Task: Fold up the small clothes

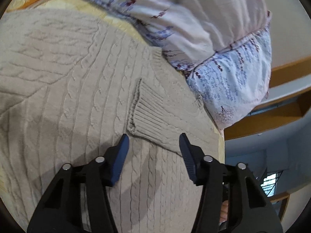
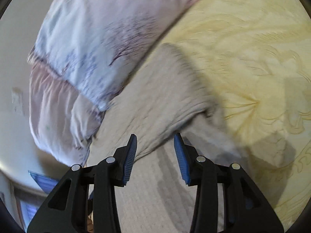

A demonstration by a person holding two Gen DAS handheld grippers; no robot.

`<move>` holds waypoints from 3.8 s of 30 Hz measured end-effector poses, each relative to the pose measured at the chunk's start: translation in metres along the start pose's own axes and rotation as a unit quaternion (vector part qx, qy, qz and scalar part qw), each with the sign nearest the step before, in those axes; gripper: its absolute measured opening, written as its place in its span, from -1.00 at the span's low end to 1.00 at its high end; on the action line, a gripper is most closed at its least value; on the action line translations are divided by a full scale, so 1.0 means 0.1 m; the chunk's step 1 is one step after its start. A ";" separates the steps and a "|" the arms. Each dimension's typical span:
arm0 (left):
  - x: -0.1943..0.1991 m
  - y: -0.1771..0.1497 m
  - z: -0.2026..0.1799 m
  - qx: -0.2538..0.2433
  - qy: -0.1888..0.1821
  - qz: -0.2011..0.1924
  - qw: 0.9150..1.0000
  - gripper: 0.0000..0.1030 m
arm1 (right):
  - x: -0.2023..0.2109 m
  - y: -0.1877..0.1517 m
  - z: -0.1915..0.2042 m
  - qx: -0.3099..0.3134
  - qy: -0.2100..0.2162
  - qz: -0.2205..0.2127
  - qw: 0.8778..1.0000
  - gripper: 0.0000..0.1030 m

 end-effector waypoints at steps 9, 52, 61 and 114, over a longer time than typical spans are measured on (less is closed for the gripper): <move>-0.19 0.18 0.10 0.030 0.014 -0.006 0.999 -0.78 | -0.04 0.14 -0.12 -0.006 -0.007 -0.049 0.999 -0.57; 2.62 0.37 2.25 0.228 0.082 -0.266 0.933 -0.34 | -0.03 -0.76 0.60 0.162 -0.005 0.005 0.987 0.22; 2.68 0.49 2.36 0.264 0.077 -0.276 0.921 -0.86 | -0.09 -0.76 0.58 0.160 -0.002 0.013 0.987 0.22; 0.71 0.24 0.80 0.059 0.048 -0.119 0.990 -0.65 | -1.51 -2.45 2.46 0.676 -0.008 0.075 0.733 -0.09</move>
Point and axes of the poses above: each gripper's, at about its wrist camera, not at the fingertips, and x roughly against the way its jaws point, z to its left, y to its top, the point moved 7 cm from there along -x, roughly the way its jaws point, and after that the axes turned 2 degrees about -z, right-handed, at the moved point
